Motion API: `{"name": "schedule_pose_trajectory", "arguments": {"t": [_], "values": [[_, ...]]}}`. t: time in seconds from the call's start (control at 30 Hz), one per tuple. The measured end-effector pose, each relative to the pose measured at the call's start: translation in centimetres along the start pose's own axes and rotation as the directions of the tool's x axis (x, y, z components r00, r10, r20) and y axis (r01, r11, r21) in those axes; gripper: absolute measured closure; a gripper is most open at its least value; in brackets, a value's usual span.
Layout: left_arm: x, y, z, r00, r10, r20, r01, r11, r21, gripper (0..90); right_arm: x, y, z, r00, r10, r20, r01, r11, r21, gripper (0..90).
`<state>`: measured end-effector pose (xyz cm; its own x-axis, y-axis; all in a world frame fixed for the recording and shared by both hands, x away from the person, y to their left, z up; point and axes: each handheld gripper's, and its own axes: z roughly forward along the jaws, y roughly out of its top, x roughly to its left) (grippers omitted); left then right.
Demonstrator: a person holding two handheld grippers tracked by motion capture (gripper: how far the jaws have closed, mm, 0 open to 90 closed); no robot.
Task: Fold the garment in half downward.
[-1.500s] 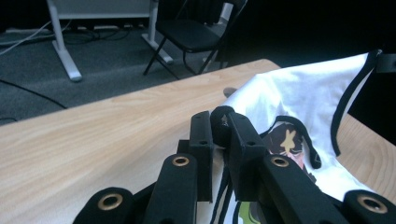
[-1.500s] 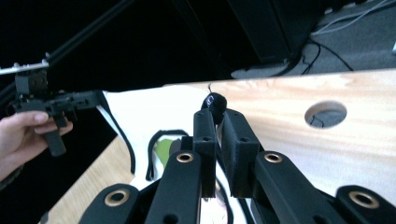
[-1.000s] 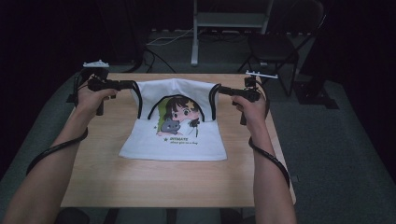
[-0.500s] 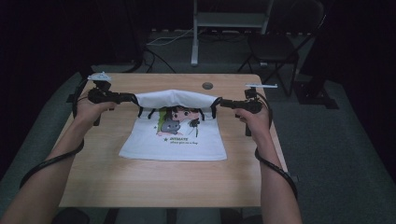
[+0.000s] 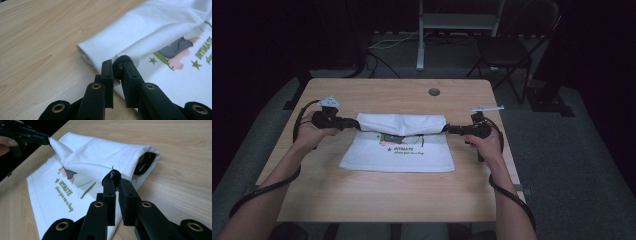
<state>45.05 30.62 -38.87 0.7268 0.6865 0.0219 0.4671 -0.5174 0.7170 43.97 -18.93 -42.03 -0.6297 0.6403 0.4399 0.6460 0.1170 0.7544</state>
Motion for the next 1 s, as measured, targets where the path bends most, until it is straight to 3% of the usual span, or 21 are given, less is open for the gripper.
{"name": "schedule_pose_trajectory", "arguments": {"t": [0.23, 0.5, 1.0], "values": [[-0.8, -0.5, -0.1, 0.9995, 0.033, -0.005, -0.033, 0.9994, 0.013, 80.4, 0.6, -0.7, -0.1, 1.0, -0.008, 0.004, 0.008, 1.0, -0.001, 84.3], [-1.7, -1.1, -0.9, 0.9977, 0.067, -0.008, -0.067, 0.9978, -0.003, 80.4, 0.9, -1.5, -0.6, 0.9998, -0.016, -0.013, 0.016, 1.0, -0.019, 84.2], [-2.9, -2.5, -1.9, 0.9946, 0.104, 0.007, -0.104, 0.9945, -0.014, 80.4, 2.3, -2.5, -1.7, 0.9972, -0.073, -0.019, 0.073, 0.997, 0.001, 84.3]]}}
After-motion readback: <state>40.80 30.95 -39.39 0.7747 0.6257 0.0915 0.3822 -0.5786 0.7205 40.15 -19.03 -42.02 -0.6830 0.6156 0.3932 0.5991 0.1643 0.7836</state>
